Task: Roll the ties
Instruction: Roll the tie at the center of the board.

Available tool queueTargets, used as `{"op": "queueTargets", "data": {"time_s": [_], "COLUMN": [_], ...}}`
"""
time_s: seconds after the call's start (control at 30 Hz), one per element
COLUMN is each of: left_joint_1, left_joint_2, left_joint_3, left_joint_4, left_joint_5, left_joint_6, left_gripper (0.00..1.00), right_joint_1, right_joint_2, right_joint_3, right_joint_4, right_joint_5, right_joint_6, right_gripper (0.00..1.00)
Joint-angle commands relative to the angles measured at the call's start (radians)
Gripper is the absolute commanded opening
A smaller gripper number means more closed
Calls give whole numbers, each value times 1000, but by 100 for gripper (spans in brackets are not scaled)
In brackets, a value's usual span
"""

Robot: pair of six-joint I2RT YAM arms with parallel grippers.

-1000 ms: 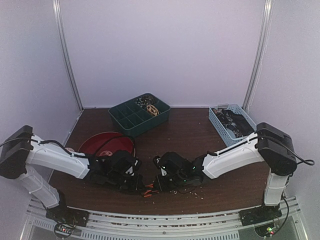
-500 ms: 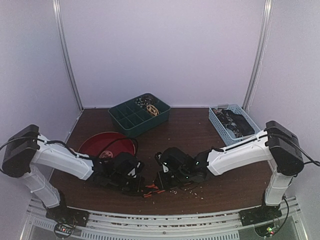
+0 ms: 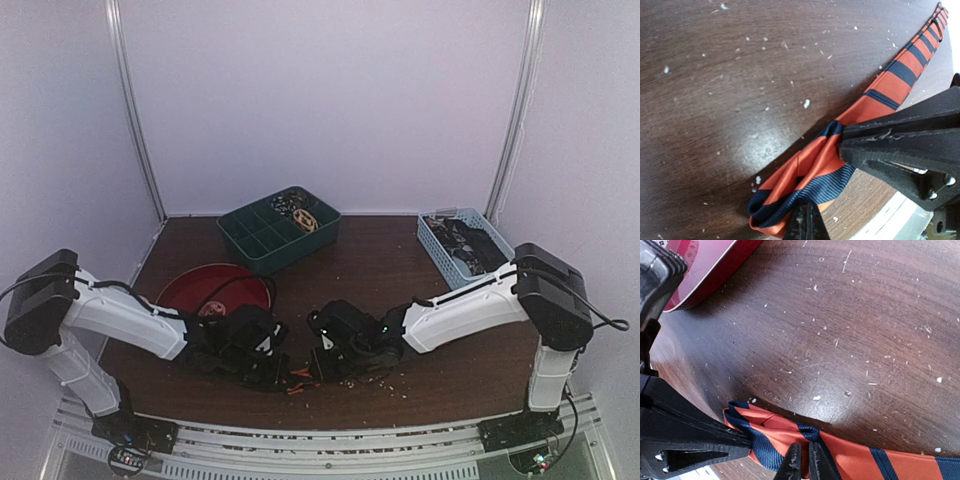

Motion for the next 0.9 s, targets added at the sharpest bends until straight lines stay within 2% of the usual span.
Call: {"op": "queueTargets", "data": {"time_s": [0.0, 0.17, 0.27, 0.47, 0.87], "left_joint_1": [-5, -5, -5, -5, -5], "left_joint_2": [-25, -130, -183, -207, -49], "left_joint_3": [21, 15, -25, -122, -107], "left_joint_4": [-113, -264, -297, -158, 56], "left_joint_5": [-74, -156, -168, -104, -7], "left_joint_6": [9, -9, -34, -68, -37], "left_gripper": [2, 4, 4, 0, 0], "right_joint_1": [-6, -6, -5, -6, -6], "right_joint_2": [24, 11, 12, 15, 8], "right_joint_3": [-3, -12, -12, -17, -33], "right_joint_4": [-42, -49, -47, -34, -12], "right_joint_5": [-14, -4, 2, 3, 13], "right_joint_6": [-5, -7, -8, 2, 8], "right_gripper": [7, 6, 6, 6, 5]}}
